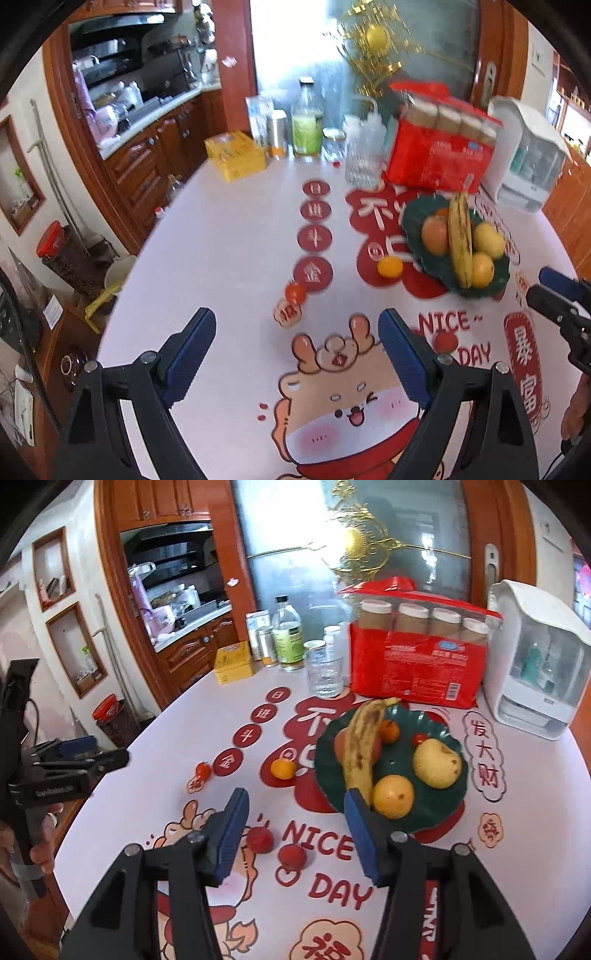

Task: Organize fruits
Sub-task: 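Move both tools back toward the two red lychees on the tablecloth, then grasp one red lychee with the left tool while the right tool grasps the other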

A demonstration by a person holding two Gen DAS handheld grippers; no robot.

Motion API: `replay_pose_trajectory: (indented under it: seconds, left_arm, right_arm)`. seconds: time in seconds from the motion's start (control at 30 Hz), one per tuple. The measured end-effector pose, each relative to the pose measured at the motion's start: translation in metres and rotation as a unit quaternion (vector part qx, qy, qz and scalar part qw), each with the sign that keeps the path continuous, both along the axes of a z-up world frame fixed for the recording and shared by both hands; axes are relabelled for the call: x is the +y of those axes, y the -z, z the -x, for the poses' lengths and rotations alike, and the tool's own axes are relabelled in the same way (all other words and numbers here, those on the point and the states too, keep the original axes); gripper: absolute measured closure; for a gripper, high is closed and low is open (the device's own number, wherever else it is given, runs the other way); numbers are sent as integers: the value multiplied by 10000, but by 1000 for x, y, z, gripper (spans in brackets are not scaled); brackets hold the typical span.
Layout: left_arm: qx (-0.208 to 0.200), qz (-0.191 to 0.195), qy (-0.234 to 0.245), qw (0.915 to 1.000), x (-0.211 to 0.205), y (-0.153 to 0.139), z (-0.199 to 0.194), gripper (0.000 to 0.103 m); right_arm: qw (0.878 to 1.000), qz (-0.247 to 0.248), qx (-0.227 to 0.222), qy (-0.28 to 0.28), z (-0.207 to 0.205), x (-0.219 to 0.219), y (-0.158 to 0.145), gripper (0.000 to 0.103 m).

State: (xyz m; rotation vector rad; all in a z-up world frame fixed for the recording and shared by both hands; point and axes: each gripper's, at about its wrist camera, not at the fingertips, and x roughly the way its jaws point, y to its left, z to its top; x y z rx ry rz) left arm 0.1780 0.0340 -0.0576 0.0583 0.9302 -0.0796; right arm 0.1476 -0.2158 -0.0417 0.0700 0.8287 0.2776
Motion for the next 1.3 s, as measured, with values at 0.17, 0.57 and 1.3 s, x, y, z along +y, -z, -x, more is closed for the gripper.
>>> replay_pose_trajectory:
  seconds: [0.17, 0.57, 1.3]
  left_arm:
    - [378, 142, 221, 9989, -13, 36, -3, 14]
    - [891, 227, 712, 9932, -53, 88, -16, 14]
    - [1387, 675, 1169, 9811, -94, 126, -50, 22]
  right_arm:
    - [9997, 221, 63, 60, 9, 14, 19, 49]
    - [9957, 311, 823, 280, 9, 17, 94, 49]
    - [9947, 415, 943, 66, -11, 28, 143, 53]
